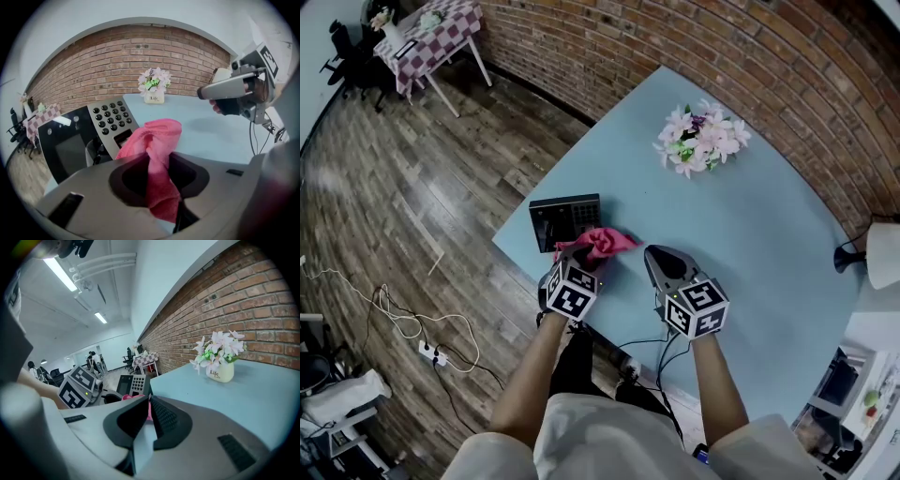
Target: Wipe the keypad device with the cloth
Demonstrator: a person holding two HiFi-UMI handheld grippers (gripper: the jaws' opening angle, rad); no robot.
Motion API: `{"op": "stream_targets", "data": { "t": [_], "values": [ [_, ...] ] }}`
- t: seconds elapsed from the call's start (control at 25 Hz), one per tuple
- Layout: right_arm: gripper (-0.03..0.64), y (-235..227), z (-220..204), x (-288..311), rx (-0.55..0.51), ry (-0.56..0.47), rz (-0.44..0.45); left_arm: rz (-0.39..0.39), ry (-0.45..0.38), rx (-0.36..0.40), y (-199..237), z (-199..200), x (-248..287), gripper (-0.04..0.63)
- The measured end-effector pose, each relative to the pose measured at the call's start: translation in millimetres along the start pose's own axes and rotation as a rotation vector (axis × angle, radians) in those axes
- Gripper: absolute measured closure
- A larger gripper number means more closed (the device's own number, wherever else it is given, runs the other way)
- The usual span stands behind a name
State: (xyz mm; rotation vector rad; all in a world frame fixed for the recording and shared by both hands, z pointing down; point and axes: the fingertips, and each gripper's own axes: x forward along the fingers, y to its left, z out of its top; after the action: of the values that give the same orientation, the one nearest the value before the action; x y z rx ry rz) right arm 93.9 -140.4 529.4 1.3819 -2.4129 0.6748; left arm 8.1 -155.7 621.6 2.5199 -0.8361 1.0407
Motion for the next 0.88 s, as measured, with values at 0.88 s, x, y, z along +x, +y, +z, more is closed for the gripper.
{"op": "stream_targets", "data": {
  "t": [0.88],
  "values": [
    [0.607,24.6,25.7,-72.9,-0.069,-0.025,-0.022,0.106,-0.191,-0.121,-24.7,-14.9,-77.6,0.449]
  ]
}}
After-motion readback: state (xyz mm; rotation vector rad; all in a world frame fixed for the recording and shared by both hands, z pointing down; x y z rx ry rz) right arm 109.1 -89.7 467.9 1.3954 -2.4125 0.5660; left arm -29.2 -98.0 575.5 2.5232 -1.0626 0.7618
